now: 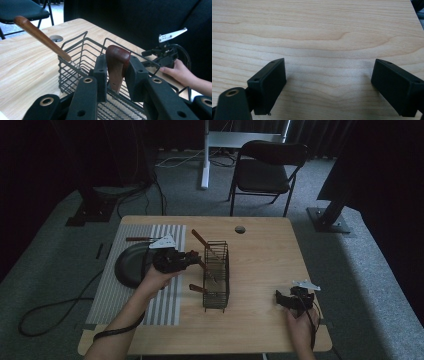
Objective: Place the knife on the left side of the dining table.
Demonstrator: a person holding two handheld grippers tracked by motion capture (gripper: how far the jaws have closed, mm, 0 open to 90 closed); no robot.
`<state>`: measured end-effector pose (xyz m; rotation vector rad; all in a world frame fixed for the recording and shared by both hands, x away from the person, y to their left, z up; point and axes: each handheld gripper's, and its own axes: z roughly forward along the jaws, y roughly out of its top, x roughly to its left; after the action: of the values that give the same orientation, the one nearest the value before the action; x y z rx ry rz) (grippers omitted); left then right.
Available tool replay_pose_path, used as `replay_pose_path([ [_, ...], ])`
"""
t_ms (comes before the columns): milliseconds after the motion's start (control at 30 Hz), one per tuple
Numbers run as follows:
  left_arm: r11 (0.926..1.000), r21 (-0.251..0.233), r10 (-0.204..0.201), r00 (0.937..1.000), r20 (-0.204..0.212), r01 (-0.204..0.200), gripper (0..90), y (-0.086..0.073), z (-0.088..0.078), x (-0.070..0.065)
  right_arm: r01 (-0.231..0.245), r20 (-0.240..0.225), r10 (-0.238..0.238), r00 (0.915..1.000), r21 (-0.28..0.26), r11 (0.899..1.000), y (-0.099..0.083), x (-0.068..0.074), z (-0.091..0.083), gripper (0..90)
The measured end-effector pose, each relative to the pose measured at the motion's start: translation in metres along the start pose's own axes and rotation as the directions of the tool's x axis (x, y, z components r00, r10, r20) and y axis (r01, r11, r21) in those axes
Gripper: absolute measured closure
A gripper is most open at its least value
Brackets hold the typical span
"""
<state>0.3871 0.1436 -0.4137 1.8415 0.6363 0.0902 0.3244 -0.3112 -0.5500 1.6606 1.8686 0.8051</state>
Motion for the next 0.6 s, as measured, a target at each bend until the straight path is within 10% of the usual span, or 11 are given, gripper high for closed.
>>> replay_pose_path([
  [600, 0.9945, -0.058, 0.087, 0.9962, -0.006, -0.087, 75.7, 0.007, -0.007, -0.027, -0.001, 0.0, 0.001, 1.0, 0.0, 1.0, 0.0, 0.0, 0.0, 11.5],
])
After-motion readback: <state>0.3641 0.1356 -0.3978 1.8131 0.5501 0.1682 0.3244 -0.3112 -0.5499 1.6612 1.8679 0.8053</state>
